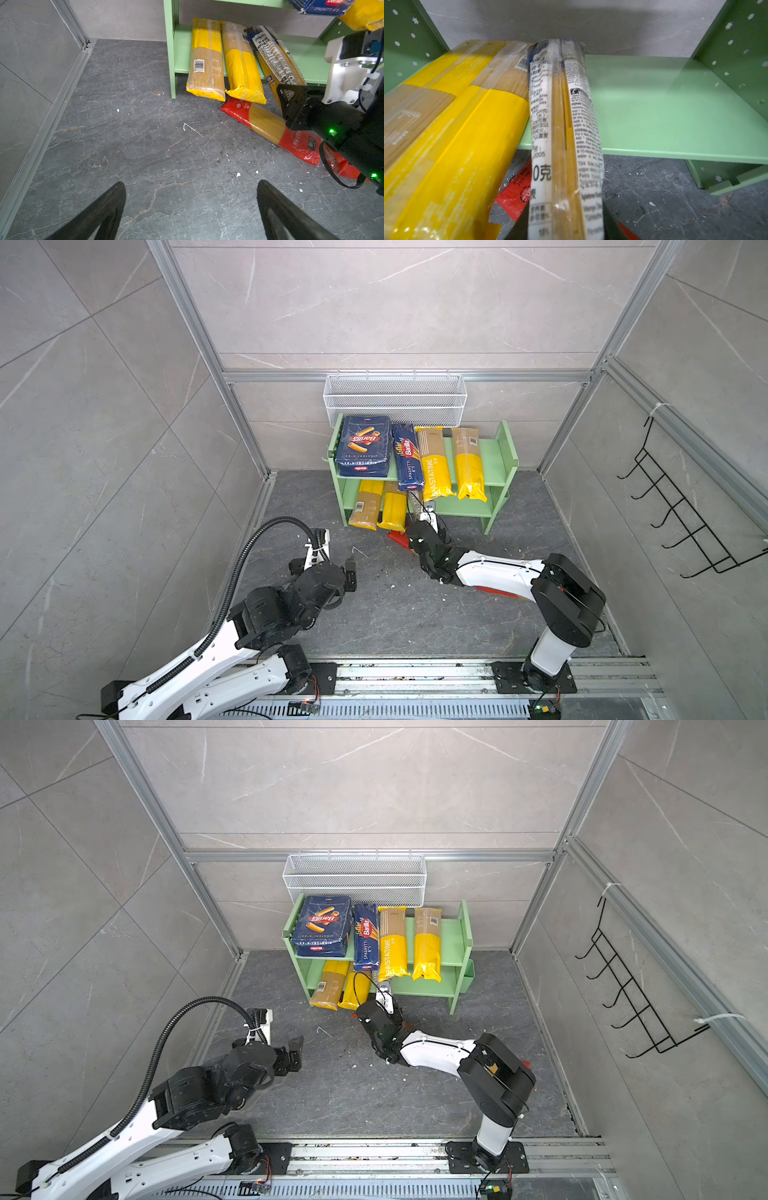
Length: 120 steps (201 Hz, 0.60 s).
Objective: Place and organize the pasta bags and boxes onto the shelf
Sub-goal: 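Carry the upright bag to the lower tier beside the yellow bags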
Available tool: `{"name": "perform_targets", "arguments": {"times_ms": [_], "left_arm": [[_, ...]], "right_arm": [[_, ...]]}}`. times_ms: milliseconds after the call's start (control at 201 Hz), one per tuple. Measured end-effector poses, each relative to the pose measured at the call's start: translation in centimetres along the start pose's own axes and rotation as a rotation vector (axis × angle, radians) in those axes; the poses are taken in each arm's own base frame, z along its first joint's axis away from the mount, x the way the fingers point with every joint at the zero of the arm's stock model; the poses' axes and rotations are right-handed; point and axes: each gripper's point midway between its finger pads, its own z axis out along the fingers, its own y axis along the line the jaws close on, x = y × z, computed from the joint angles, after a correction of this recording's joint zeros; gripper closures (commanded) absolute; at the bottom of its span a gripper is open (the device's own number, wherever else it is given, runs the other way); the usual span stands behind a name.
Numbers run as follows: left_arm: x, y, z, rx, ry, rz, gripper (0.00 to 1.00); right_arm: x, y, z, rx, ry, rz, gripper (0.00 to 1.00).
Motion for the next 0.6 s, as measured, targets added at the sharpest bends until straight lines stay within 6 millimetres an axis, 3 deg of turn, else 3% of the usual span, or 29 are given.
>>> {"name": "perform_targets", "arguments": {"times_ms": [403, 448, 598], "left_arm": [[-0.2, 0.1, -0.2, -0.001, 0.001, 0.007, 0.00], [-0.1, 0.1, -0.2, -0.001, 0.002, 0.008, 0.00], [-0.2, 0.3, -0.4, 0.001, -0.002, 0.004, 0.00]], "right_arm": [[-0.9, 0.6, 1.6, 0.035, 0.000, -0.006, 1.00], [-1.0, 0.6, 1.7, 0.041, -0.001, -0.007, 0.93], [-1.0, 0.6, 1.7, 0.049, 0.005, -0.005, 0.51]]}}
